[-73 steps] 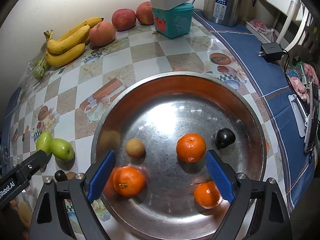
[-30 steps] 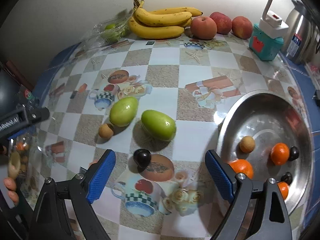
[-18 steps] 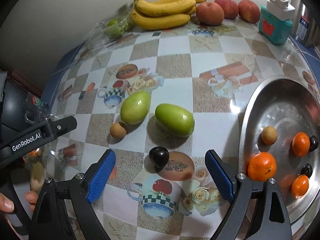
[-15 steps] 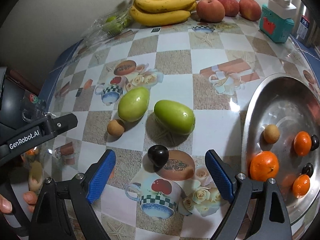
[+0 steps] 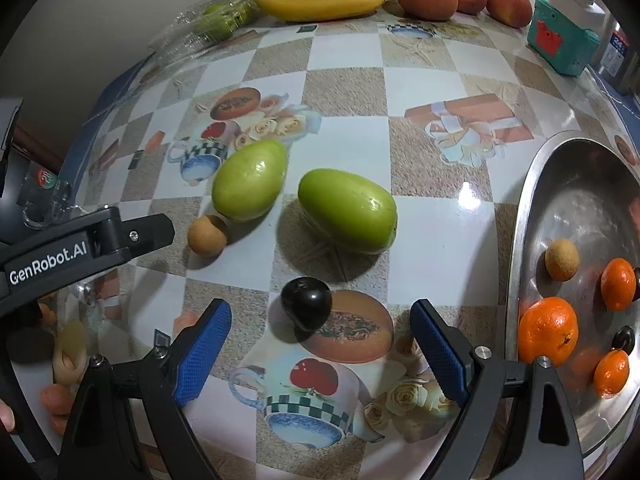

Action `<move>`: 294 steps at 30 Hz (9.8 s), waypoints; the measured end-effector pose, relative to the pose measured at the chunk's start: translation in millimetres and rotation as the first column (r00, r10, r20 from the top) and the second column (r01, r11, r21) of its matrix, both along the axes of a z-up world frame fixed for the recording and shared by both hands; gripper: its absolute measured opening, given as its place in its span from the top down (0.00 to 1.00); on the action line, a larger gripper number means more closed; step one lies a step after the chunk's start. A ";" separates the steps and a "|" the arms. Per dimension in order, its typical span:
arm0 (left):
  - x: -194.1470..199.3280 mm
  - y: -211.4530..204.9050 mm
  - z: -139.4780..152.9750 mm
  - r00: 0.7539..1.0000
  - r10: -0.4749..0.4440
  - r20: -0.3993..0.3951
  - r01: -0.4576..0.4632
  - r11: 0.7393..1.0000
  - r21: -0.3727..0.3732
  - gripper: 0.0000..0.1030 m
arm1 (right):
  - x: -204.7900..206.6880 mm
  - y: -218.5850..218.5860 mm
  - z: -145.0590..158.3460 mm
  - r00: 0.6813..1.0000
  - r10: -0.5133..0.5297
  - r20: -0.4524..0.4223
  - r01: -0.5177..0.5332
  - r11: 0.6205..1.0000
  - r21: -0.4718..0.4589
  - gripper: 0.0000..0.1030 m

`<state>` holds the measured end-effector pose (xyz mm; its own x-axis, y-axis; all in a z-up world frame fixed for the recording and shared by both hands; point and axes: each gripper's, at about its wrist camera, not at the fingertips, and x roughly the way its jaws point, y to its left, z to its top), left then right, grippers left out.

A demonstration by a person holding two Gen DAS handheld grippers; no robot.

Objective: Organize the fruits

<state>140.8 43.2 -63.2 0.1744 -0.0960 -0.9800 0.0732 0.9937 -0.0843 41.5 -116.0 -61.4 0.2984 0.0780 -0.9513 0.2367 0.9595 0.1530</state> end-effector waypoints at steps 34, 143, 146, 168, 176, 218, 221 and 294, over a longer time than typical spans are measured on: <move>-4.4 -44.5 1.6 0.983 -0.180 0.044 0.184 0.978 -0.098 0.27 | 1.6 9.0 2.2 1.000 0.020 0.020 -0.020 1.000 0.005 0.47; -104.2 -202.1 44.5 0.790 -0.551 0.269 0.590 0.803 -0.086 0.73 | -81.4 -170.8 54.2 0.835 -0.531 0.144 0.491 0.837 0.239 0.74; -105.6 -207.1 41.5 0.778 -0.562 0.282 0.603 0.793 -0.086 0.73 | -80.6 -169.7 51.6 0.838 -0.528 0.138 0.488 0.838 0.244 0.74; -108.4 -215.8 35.9 0.768 -0.578 0.277 0.621 0.778 -0.097 0.72 | -74.4 -166.4 42.3 0.853 -0.515 0.085 0.488 0.844 0.224 0.71; -107.7 -213.5 41.1 0.775 -0.566 0.282 0.613 0.781 -0.118 0.71 | -75.1 -167.0 45.9 0.851 -0.516 0.095 0.488 0.845 0.220 0.71; -30.8 -84.4 30.9 0.999 -0.023 0.046 0.031 0.983 -0.182 0.29 | -66.2 -148.5 51.0 0.904 -0.411 0.120 0.398 0.910 0.115 0.57; -29.9 -77.6 29.1 0.999 0.010 0.033 -0.004 0.983 -0.182 0.20 | -63.6 -144.5 50.8 0.911 -0.395 0.120 0.386 0.918 0.090 0.43; 6.7 35.8 50.7 0.969 0.179 0.171 -0.186 0.982 0.026 0.00 | -19.3 -27.6 53.4 0.975 -0.068 0.212 0.058 0.997 0.056 0.02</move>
